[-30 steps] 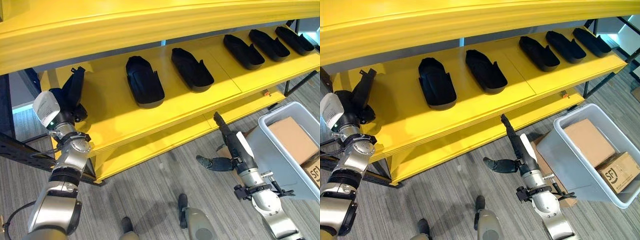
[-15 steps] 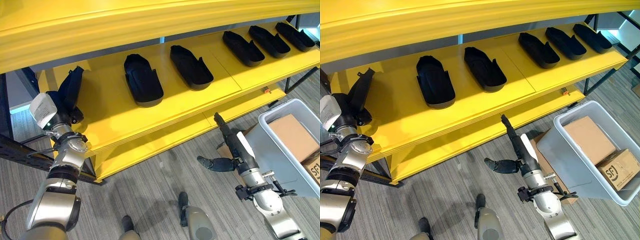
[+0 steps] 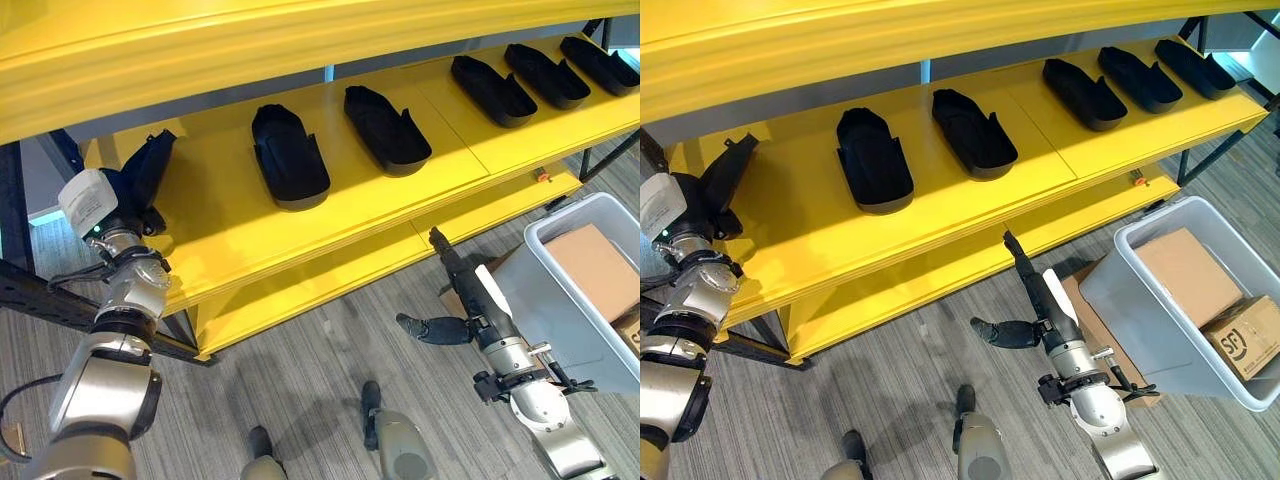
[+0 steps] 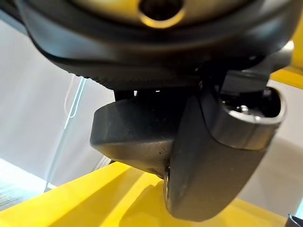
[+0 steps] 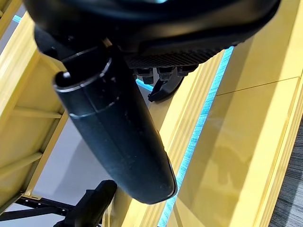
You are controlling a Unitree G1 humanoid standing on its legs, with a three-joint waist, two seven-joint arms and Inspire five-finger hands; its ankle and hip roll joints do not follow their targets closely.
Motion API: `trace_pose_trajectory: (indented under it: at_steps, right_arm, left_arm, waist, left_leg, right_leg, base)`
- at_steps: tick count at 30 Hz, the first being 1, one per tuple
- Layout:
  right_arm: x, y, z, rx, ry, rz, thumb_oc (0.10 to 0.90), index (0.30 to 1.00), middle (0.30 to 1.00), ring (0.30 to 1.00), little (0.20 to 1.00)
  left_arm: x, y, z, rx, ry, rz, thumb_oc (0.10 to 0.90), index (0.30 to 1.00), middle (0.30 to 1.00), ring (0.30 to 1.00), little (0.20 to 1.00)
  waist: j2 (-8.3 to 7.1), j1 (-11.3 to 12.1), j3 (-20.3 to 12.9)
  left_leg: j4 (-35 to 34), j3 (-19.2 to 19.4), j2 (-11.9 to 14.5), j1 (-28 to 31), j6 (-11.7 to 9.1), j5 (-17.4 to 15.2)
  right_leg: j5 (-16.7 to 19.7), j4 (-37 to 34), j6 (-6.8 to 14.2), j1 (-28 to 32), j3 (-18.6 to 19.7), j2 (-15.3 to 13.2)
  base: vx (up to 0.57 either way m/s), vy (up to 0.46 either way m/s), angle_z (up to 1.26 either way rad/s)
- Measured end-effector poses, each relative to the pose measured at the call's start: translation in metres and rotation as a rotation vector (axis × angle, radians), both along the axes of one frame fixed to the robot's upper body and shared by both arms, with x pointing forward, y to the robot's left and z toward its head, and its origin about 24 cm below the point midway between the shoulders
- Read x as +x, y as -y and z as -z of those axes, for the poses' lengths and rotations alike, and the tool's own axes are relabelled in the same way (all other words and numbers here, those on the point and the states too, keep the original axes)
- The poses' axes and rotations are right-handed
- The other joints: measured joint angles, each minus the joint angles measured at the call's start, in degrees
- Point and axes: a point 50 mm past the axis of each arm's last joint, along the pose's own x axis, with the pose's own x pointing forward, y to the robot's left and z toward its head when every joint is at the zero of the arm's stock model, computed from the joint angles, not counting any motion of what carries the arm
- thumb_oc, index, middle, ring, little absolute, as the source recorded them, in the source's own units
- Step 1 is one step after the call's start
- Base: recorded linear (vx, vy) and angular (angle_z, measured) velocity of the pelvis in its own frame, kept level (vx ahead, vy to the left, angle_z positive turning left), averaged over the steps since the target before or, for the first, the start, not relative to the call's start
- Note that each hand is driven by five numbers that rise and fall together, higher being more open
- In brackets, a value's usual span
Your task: Move parts from the plastic box to the shelf.
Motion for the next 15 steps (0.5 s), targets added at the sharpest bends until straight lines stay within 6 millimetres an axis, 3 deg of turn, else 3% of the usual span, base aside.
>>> trace_pose_trajectory:
  at_steps: [7, 15]
  right_arm:
    - [0.000, 0.000, 0.000, 0.000, -0.001, 0.000, 0.900, 1.000, 1.000, 1.000, 1.000]
    - [0.000, 0.000, 0.000, 0.001, -0.002, 0.002, 0.900, 1.000, 1.000, 1.000, 1.000]
  left_arm:
    - [0.000, -0.002, 0.000, -0.134, 0.057, -0.010, 0.400, 0.300, 0.300, 0.300, 0.300]
    - [-0.002, 0.007, 0.013, -0.487, 0.252, -0.044, 0.400, 0.300, 0.300, 0.300, 0.300]
  waist:
    - [-0.01, 0.05, 0.00]
    - [-0.22, 0.23, 0.10]
  left_leg:
    - [0.08, -0.07, 0.01, -0.08, 0.00, -0.04]
    - [0.65, -0.86, 0.08, -0.88, 0.00, -0.08]
  right_leg:
    - [0.15, 0.01, -0.21, 0.00, -0.03, 0.00]
    - [0.19, 0.01, -0.28, -0.02, -0.63, -0.04]
  base:
    - [0.00, 0.000, 0.00]
    - [0.00, -0.003, 0.03]
